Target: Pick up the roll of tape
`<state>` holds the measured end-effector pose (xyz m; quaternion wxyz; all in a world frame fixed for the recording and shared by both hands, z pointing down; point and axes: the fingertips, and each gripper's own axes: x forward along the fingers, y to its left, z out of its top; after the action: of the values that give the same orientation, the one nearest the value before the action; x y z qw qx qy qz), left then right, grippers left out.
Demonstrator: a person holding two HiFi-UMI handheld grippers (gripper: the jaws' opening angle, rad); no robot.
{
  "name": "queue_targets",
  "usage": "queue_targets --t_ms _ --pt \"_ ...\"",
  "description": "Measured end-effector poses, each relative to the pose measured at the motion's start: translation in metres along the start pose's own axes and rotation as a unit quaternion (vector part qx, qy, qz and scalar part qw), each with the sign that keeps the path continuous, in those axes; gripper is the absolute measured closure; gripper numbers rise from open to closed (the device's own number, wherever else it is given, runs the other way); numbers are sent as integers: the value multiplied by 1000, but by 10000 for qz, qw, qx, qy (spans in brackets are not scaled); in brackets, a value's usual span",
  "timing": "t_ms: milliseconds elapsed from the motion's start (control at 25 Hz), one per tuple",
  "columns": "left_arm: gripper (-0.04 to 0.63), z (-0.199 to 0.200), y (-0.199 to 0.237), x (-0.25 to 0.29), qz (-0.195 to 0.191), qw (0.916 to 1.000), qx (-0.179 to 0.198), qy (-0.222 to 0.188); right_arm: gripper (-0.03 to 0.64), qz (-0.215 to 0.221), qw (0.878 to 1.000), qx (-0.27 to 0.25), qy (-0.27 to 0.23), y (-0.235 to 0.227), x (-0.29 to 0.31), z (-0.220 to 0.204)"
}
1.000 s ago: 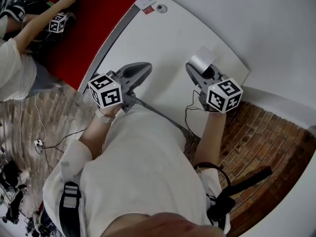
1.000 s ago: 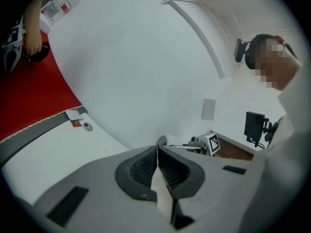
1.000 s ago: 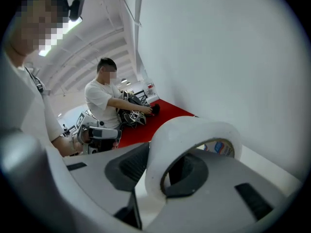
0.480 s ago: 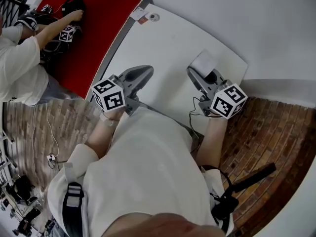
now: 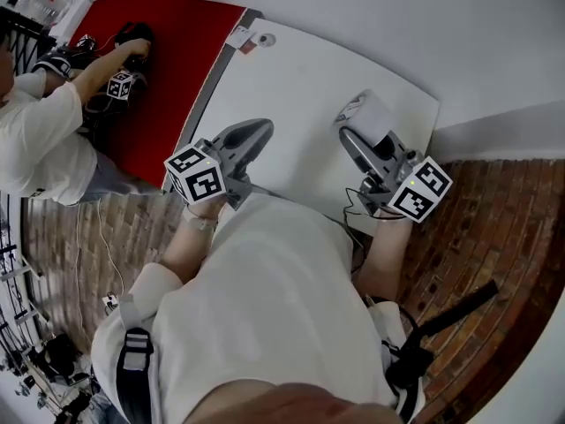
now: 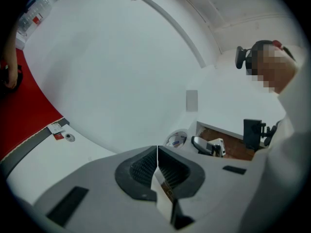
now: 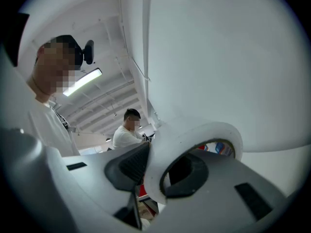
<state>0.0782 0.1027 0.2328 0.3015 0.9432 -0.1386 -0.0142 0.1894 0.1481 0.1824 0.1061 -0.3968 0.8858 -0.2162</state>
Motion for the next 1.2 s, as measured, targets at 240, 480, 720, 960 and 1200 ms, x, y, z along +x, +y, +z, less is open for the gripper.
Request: queue_targets --t_ms 240,480,720,960,1200 --pt "586 -8 -23 10 -75 9998 175 95 505 255 9979 210 -560 9 -37 -2" --pt "586 -14 -47 31 -139 9989 283 343 505 214 9947 481 -881 1 -71 -6" --pt "586 -18 -47 47 -264 9983 272 439 505 13 9942 504 -951 -13 -82 -10" --pt "586 -18 -45 46 -376 9977 210 533 506 -292 9935 468 -996 -14 -85 -6" --pt "586 -20 -39 51 -386 9977 176 529 506 -360 9933 488 -983 -20 -86 -9"
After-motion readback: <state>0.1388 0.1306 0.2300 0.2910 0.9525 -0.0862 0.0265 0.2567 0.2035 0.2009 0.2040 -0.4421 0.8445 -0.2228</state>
